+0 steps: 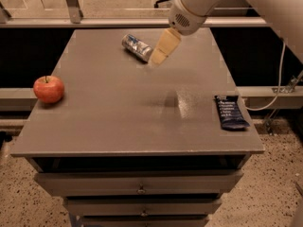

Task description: Place redbull can upright

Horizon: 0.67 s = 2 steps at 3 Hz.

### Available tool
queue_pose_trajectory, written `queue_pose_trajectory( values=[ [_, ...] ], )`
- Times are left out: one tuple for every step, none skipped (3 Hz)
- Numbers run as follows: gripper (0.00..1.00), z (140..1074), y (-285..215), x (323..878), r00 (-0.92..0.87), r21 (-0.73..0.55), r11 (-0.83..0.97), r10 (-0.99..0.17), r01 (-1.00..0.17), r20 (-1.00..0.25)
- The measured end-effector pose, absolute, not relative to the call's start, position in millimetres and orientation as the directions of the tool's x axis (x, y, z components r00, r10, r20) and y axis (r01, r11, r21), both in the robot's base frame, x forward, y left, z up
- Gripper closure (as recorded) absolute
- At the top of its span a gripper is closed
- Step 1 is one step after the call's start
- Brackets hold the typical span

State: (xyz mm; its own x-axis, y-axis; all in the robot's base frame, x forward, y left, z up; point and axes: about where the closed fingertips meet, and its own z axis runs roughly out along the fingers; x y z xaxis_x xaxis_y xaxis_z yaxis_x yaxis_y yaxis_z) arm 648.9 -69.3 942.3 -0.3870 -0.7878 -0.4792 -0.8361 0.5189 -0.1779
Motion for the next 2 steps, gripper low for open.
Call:
queue_pose_trajectory(
  values=[
    [0.0,942,-29,717,-0.457,-0.14,0.623,-0.69,-0.769,-0.562],
    [0.0,930,-3,757,-0.512,-0.111,0.677,-0.643,-0.727,-0.57]
  ],
)
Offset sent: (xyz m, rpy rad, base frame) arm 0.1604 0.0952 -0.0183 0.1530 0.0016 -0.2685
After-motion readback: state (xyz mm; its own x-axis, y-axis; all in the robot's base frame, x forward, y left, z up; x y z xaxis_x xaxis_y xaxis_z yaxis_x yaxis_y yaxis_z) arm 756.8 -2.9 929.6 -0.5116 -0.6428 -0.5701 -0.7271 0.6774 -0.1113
